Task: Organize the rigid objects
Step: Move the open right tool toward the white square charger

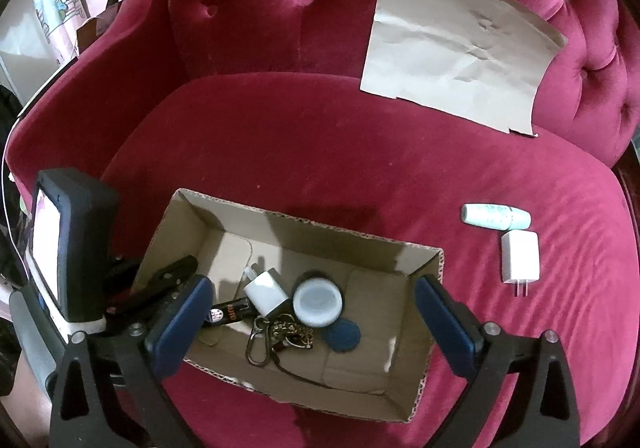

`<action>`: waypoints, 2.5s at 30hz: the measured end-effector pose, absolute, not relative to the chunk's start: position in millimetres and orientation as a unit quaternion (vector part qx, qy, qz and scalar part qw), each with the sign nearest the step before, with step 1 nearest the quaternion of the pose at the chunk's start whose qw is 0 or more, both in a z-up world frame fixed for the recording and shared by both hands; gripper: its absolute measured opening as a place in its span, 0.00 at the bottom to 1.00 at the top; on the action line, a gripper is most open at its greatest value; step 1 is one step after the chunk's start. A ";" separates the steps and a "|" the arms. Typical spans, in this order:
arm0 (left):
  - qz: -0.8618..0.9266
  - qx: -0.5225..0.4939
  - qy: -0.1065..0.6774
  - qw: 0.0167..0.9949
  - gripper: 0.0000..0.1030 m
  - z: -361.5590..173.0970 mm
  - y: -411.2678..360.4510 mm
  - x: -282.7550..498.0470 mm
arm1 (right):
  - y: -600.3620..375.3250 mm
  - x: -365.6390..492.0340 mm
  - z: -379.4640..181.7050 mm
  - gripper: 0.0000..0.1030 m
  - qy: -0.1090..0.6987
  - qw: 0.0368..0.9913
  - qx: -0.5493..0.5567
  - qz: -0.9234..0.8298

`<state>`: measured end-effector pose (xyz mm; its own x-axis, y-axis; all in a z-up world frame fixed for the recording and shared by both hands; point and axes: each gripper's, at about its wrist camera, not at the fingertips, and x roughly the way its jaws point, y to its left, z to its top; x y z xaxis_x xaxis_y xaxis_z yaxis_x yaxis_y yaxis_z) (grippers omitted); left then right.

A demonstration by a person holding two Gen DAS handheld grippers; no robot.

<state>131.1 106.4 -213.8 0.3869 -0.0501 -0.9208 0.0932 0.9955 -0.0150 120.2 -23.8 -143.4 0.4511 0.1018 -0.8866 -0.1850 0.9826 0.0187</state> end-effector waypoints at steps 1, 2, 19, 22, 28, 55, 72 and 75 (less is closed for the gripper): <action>-0.043 0.020 0.552 0.832 0.03 -214.0 106.5 131.1 | -24.3 120.2 -142.8 1.00 0.518 0.850 -0.041 0.082; -0.043 0.021 0.552 0.832 0.03 -214.0 106.3 130.9 | -25.1 120.2 -141.6 1.00 0.518 0.851 -0.042 0.079; -0.043 0.023 0.554 0.831 0.03 -214.1 104.0 133.2 | -66.5 129.2 -127.1 1.00 0.508 0.859 -0.038 0.052; -0.043 0.024 0.554 0.831 0.03 -214.2 104.0 133.4 | -78.5 133.2 -125.5 1.00 0.508 0.859 -0.039 0.046; -0.043 0.024 0.554 0.831 0.03 -214.0 104.2 134.0 | -100.4 141.3 -122.5 1.00 0.507 0.861 -0.041 0.033; -0.044 0.027 0.557 0.829 0.03 -215.2 101.2 136.8 | -201.4 184.8 -173.8 1.00 0.544 0.838 -0.021 -0.037; -0.045 0.028 0.558 0.828 0.03 -216.0 101.6 136.8 | -229.4 208.8 -220.3 1.00 0.581 0.812 -0.001 -0.048; -0.045 0.029 0.558 0.828 0.03 -215.8 101.8 136.8 | -230.0 210.1 -220.6 0.97 0.584 0.811 -0.006 -0.043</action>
